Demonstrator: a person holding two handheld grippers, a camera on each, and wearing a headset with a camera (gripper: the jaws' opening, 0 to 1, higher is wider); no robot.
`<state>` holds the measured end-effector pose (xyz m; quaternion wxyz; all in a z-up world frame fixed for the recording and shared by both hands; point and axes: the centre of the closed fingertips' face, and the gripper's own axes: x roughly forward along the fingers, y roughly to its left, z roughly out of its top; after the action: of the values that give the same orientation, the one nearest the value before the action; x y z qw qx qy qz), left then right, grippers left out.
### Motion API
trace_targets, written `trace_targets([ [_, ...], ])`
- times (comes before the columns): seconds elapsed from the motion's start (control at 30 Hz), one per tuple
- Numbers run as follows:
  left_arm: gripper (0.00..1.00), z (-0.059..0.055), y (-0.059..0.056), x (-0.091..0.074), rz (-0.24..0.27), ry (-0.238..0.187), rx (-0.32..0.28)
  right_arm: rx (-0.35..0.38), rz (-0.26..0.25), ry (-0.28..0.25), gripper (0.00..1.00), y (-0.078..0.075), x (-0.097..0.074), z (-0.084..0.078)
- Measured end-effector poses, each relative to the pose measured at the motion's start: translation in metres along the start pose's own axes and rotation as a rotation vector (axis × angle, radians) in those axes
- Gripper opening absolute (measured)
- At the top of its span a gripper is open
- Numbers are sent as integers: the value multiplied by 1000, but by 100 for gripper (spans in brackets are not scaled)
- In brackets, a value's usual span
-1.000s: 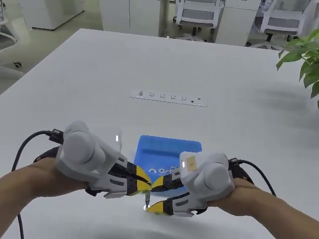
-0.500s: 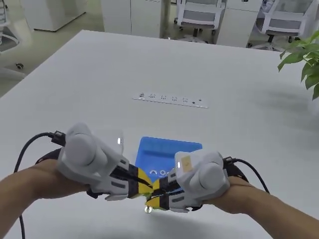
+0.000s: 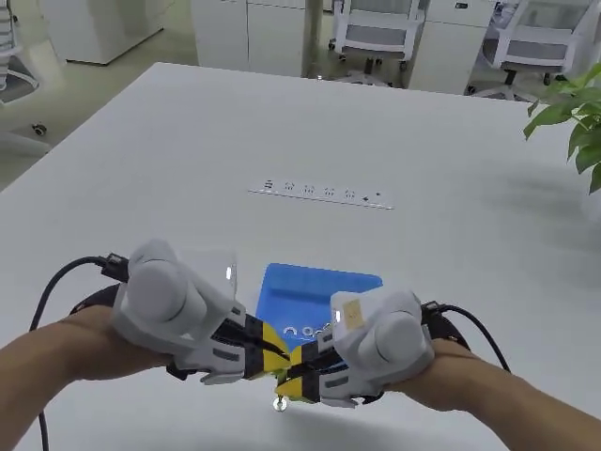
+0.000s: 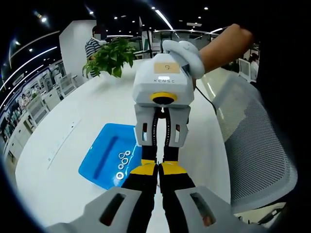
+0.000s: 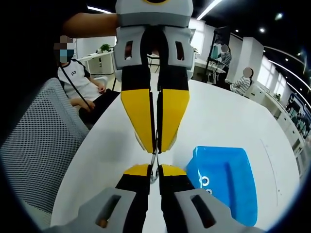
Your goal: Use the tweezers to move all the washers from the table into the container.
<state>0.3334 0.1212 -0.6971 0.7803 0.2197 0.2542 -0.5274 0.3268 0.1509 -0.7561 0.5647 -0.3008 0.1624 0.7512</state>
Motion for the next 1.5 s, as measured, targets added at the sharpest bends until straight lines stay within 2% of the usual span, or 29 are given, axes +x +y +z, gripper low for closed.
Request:
trace_targets([
  [0.3, 6, -1, 1, -2, 8, 1, -5, 6, 3, -1, 8, 1, 1, 1],
  [0.43, 10, 2, 3, -4, 21, -20, -25, 2, 4, 2, 8, 1, 1, 0],
  [0.9, 46, -6, 7, -9, 57, -45, -90, 1, 3, 2, 8, 0, -7, 2],
  [1.2, 69, -7, 6, -11, 76, -96, -151, -16, 5, 6, 8, -1, -16, 6],
  [1.37, 75, -10, 5, -10, 79, -110, -177, -19, 0, 6, 8, -2, -22, 9],
  [1.5, 81, -7, 6, -12, 94, -129, -193, -23, 1, 10, 8, -3, -28, 11],
])
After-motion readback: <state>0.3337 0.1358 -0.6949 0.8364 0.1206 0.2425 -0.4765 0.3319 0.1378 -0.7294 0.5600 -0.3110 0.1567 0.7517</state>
